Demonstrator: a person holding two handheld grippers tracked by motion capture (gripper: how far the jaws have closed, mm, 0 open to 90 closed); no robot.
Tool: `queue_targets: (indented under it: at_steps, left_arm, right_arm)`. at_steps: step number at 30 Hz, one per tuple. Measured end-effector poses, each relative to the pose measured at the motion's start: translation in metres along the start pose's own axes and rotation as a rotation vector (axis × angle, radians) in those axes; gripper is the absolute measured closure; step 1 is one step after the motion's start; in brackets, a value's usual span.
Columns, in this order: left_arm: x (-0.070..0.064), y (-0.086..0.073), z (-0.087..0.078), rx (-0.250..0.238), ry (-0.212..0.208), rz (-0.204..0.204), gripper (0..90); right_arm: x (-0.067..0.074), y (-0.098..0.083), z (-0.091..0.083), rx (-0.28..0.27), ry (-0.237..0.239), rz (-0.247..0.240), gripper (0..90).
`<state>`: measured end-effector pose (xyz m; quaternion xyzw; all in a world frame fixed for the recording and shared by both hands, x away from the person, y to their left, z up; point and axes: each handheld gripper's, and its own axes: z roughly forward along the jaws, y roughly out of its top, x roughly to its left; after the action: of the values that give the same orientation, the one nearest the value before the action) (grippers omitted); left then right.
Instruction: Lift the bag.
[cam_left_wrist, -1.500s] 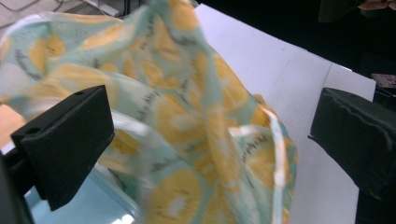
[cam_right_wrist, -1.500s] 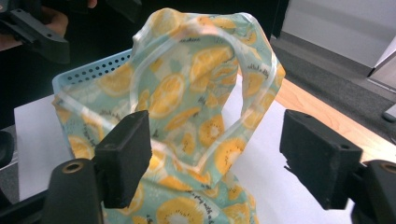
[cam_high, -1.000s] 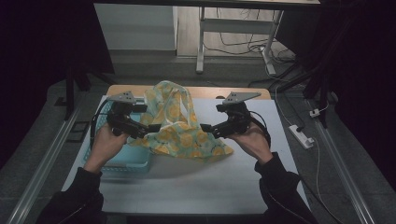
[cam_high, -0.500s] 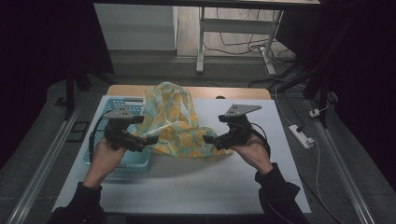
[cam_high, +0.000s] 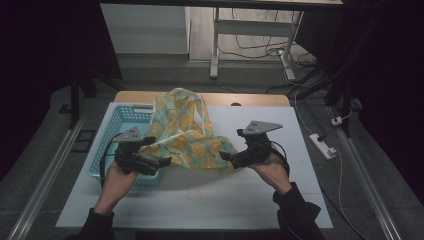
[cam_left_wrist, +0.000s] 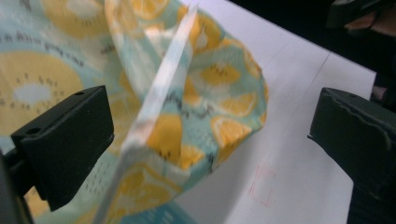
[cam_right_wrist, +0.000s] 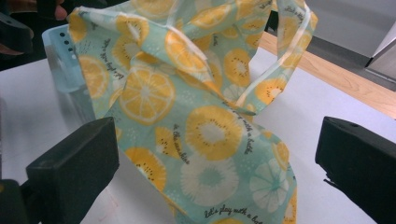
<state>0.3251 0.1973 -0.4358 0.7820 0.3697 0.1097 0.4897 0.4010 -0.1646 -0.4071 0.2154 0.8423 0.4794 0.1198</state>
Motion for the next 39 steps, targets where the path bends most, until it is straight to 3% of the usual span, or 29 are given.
queue_targets:
  at_steps: [14, 39]
  left_arm:
    - [-0.005, -0.029, -0.011, 0.018, 0.056, -0.027, 0.0]
    - [-0.011, -0.090, -0.067, -0.005, 0.140, -0.133, 0.0]
  right_arm:
    - [0.009, -0.018, -0.005, 0.015, -0.006, -0.020, 0.0]
    - [0.013, -0.057, -0.037, 0.044, -0.057, 0.020, 0.0]
